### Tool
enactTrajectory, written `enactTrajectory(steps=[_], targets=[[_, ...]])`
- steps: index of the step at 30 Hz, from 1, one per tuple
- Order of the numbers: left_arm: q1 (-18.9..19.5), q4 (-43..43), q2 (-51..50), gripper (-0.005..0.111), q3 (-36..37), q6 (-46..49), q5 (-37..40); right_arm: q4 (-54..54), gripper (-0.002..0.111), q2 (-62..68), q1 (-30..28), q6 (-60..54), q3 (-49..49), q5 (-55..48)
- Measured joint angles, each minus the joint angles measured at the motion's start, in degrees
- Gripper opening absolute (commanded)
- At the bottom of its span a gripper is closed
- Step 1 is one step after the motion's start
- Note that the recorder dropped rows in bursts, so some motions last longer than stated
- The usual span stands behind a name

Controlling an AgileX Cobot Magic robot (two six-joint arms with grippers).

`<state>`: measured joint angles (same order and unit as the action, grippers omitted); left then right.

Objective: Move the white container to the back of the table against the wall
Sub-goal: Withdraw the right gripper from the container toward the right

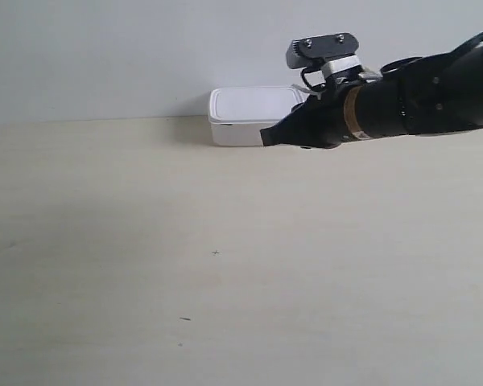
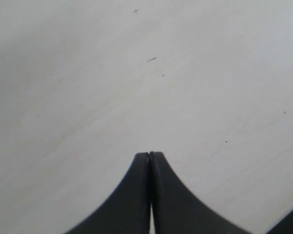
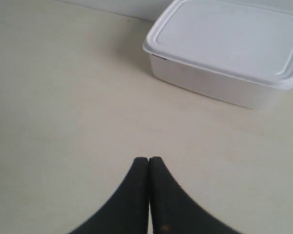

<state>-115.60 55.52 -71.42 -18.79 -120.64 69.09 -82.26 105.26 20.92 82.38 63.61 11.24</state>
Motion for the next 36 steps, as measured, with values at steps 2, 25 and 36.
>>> enactTrajectory(steps=[2, 25, 36], targets=[[0.0, 1.7, 0.0, 0.000, 0.0, -0.3, 0.0, 4.4, 0.000, -4.3, 0.0, -2.7, -4.5, 0.0], [0.0, 12.7, 8.2, 0.000, 0.1, -0.4, 0.1, 39.9, 0.000, -59.1, 0.0, -28.7, -49.9, 16.7], [0.0, 24.3, 21.4, 0.000, 0.1, 2.1, 0.2, 32.5, 0.000, -80.2, 0.0, -15.8, -57.8, 14.9]])
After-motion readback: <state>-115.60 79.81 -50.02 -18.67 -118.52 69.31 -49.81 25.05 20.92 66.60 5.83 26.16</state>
